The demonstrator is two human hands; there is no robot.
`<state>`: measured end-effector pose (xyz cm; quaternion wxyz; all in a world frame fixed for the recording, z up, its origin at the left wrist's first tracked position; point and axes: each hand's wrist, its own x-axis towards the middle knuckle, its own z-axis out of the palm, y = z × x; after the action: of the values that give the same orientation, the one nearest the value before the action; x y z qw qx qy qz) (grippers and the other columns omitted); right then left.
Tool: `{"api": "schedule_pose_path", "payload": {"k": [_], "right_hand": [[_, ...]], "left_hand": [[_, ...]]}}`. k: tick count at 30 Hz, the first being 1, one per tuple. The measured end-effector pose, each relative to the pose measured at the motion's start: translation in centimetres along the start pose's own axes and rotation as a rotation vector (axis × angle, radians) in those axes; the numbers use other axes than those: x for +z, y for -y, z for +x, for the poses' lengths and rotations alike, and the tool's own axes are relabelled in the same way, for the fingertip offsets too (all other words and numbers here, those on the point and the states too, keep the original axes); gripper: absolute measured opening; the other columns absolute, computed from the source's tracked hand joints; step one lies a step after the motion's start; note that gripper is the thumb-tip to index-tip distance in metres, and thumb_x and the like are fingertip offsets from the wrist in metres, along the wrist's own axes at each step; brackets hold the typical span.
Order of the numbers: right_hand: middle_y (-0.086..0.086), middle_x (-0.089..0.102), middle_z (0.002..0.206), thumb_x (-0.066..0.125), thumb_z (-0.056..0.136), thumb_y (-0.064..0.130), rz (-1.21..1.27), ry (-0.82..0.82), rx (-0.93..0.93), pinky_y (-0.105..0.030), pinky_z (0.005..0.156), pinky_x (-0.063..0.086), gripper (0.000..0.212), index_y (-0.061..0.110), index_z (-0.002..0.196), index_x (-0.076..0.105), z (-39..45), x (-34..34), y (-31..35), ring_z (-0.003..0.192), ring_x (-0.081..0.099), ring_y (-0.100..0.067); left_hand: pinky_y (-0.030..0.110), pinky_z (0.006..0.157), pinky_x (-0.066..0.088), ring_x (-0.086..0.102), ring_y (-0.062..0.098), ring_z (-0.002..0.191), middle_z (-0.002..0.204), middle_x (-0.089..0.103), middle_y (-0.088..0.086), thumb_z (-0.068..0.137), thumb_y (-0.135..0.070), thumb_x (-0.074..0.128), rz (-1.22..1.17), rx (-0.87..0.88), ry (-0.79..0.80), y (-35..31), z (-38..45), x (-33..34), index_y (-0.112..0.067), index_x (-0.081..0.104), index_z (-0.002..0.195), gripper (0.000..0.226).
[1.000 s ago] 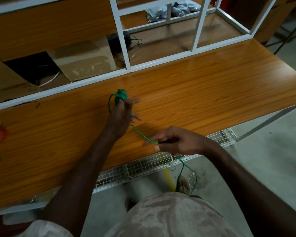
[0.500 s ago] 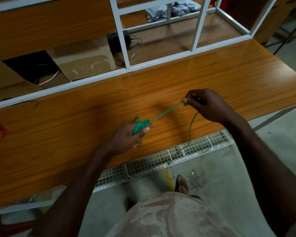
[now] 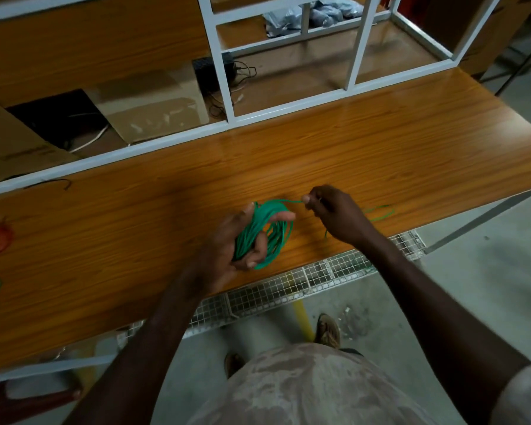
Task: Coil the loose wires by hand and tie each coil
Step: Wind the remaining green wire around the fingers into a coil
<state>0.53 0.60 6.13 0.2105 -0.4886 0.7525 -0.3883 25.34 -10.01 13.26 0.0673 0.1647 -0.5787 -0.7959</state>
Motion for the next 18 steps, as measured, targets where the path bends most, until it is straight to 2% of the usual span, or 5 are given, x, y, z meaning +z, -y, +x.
{"api": "schedule_pose_path", "payload": {"k": [5,8,11,14,18], "right_hand": [[0.001,0.055,0.064,0.053,0.112,0.041,0.194,0.152,0.075,-0.038,0.058,0.045,0.041,0.021,0.076,0.061,-3.2,3.1,1.8,0.056,0.053,-0.011],[0.003,0.056,0.065,0.054,0.113,0.031,0.331,0.284,0.096,-0.032,0.056,0.047,0.032,0.018,0.089,0.070,-4.5,4.1,3.6,0.055,0.055,-0.011],[-0.008,0.064,0.065,0.064,0.108,0.021,0.389,0.461,0.091,-0.027,0.057,0.050,0.013,0.012,0.113,0.072,-5.4,4.3,5.4,0.053,0.064,-0.015],[-0.004,0.072,0.067,0.076,0.100,0.020,0.360,0.577,0.082,-0.033,0.064,0.056,0.015,0.014,0.115,0.076,-5.4,3.1,6.8,0.063,0.076,-0.033],[-0.019,0.073,0.081,0.077,0.099,0.015,0.264,0.649,0.111,-0.031,0.062,0.059,0.015,0.017,0.114,0.079,-5.0,0.5,6.5,0.061,0.074,-0.026]], "left_hand": [[0.027,0.049,0.027,0.032,0.007,0.041,0.075,0.063,0.011,0.109,-0.062,0.010,-0.216,0.166,-0.089,-0.8,1.7,-0.7,-0.002,0.048,0.154,0.084],[0.028,0.052,0.035,0.040,0.011,0.047,0.101,0.072,0.020,0.097,-0.079,0.015,-0.143,0.218,-0.224,-0.8,3.3,-0.8,-0.007,0.039,0.158,0.097],[0.031,0.055,0.041,0.049,0.014,0.053,0.123,0.076,0.012,0.087,-0.088,0.021,0.151,0.263,-0.361,-0.3,4.5,-0.3,-0.020,0.032,0.158,0.099],[0.037,0.061,0.053,0.064,0.019,0.060,0.126,0.075,0.005,0.081,-0.097,0.027,0.500,0.267,-0.391,0.5,4.8,0.0,-0.057,0.037,0.145,0.076],[0.049,0.080,0.060,0.071,0.010,0.079,0.143,0.065,-0.009,0.081,-0.102,0.024,1.010,0.086,-0.312,1.6,5.1,-1.4,-0.029,0.051,0.142,0.099]]}}
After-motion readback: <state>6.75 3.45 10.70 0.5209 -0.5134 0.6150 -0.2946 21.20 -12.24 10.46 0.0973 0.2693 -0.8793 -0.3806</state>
